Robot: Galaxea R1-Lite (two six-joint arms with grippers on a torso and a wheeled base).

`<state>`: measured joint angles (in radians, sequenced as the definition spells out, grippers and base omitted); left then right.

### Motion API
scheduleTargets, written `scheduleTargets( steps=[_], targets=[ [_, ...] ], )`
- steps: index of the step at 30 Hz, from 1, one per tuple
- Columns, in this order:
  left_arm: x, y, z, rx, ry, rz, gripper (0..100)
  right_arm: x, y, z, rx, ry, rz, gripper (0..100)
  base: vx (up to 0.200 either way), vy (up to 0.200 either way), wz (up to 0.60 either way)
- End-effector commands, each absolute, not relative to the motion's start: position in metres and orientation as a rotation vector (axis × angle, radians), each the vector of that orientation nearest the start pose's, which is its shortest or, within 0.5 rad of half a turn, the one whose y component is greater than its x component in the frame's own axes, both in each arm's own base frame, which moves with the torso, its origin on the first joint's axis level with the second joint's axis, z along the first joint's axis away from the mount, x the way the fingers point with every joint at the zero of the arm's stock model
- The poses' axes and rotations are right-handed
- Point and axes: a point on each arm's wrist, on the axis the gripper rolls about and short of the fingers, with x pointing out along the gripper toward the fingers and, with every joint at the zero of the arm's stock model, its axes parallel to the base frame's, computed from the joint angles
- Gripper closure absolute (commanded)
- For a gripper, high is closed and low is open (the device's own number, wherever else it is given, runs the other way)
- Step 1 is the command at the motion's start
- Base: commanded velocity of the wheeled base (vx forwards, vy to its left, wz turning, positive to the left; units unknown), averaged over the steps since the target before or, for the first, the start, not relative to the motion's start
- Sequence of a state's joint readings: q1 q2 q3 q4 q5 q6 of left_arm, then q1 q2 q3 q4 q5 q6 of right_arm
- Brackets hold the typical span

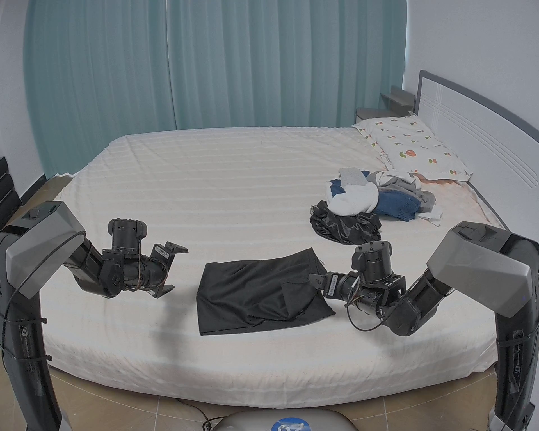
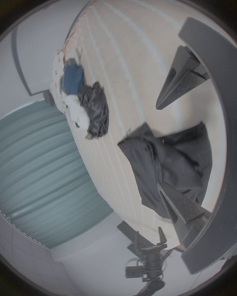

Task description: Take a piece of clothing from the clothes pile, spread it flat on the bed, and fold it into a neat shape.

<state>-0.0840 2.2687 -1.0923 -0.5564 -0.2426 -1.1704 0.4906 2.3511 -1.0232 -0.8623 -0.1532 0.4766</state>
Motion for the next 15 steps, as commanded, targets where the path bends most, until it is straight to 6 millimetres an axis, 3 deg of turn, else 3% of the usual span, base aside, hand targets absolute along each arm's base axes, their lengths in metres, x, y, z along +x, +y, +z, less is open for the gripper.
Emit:
scheduleTargets(
  steps=[1, 5, 15],
  targets=[
    [0.411, -0.040, 0.037, -1.169, 0.736, 0.086, 0, 0.372, 0.213, 0.007, 0.257, 0.516, 0.241, 0, 0.000, 0.200, 0.00],
    [0.411, -0.041, 0.036, -1.164, 0.739, 0.085, 0, 0.381, 0.214, 0.000, 0.104, 0.486, 0.226, 0, 0.000, 0.050, 0.00],
    [0.411, -0.041, 0.036, -1.161, 0.738, 0.086, 0, 0.401, 0.227, -0.015, 0.020, 0.495, 0.168, 0, 0.000, 0.000, 0.00]
  ],
)
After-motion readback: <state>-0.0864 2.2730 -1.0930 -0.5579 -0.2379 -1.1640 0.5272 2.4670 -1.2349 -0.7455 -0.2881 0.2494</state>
